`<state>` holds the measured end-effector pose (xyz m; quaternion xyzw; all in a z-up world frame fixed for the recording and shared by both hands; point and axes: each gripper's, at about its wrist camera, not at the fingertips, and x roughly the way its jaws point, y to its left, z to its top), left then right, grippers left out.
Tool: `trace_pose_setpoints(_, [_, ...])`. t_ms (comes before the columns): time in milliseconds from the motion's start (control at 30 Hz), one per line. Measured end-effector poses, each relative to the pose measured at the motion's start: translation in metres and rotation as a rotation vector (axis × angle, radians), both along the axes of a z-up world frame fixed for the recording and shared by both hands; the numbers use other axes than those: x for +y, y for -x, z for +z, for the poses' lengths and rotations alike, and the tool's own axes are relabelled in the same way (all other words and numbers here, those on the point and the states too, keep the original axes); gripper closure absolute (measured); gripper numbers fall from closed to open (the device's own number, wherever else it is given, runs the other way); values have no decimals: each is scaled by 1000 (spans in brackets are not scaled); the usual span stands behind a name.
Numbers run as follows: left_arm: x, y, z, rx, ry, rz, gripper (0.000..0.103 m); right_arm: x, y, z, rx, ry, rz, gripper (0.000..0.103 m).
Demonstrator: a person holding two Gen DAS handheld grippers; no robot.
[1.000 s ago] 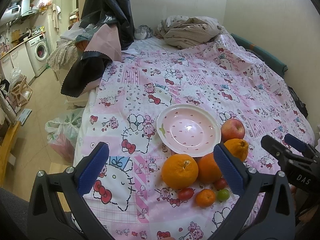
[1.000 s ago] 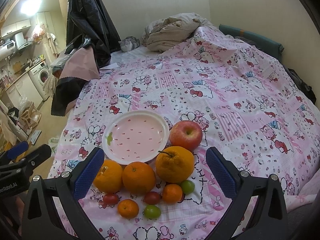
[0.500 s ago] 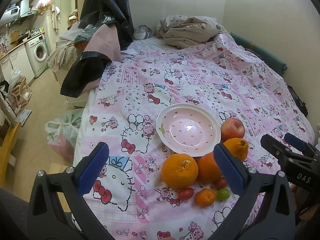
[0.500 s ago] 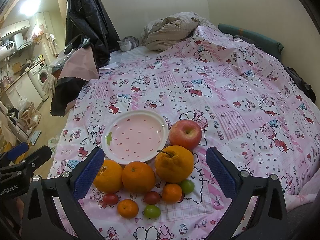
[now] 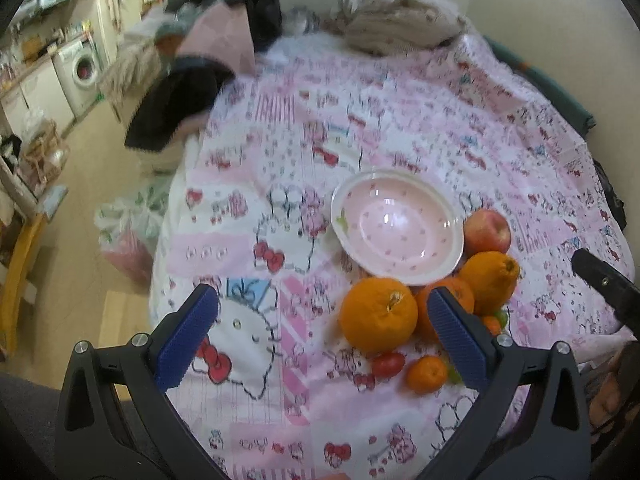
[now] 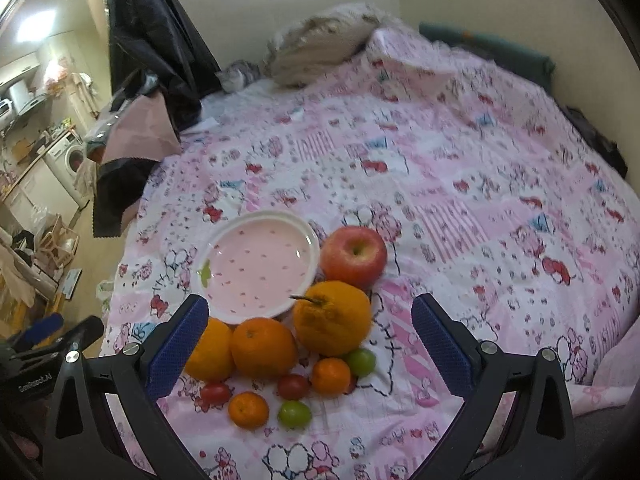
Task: Organize fruits
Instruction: 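Grasp a large orange with the left tool while the right tool grasps the bumpy dekopon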
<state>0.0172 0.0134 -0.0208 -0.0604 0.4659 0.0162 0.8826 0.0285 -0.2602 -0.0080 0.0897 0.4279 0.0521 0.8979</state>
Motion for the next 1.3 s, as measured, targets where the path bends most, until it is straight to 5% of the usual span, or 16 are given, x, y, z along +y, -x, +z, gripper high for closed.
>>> trace_pose_setpoints(333, [-10,-31,4,159,54,-60,0,-29,-52,-15,202,-163,-67,0])
trace_pose_setpoints(633, [-28,-68,-19,248,1,-120,0,-40,-78,-41,247,-216,-83,0])
trace_pose_setpoints(833, [-18,-86,-49,320,65,-74,1,-47,-80,-60,283,-250,-114,0])
trace_pose_setpoints(1000, [-34,-86,-77,400,95,-145,1,-49,-84,-65,284,-225,-122,0])
trace_pose_setpoints(1300, [-79,-73,-120,496,-57,-338,1,-46,-90,-69,296,-230,-115,0])
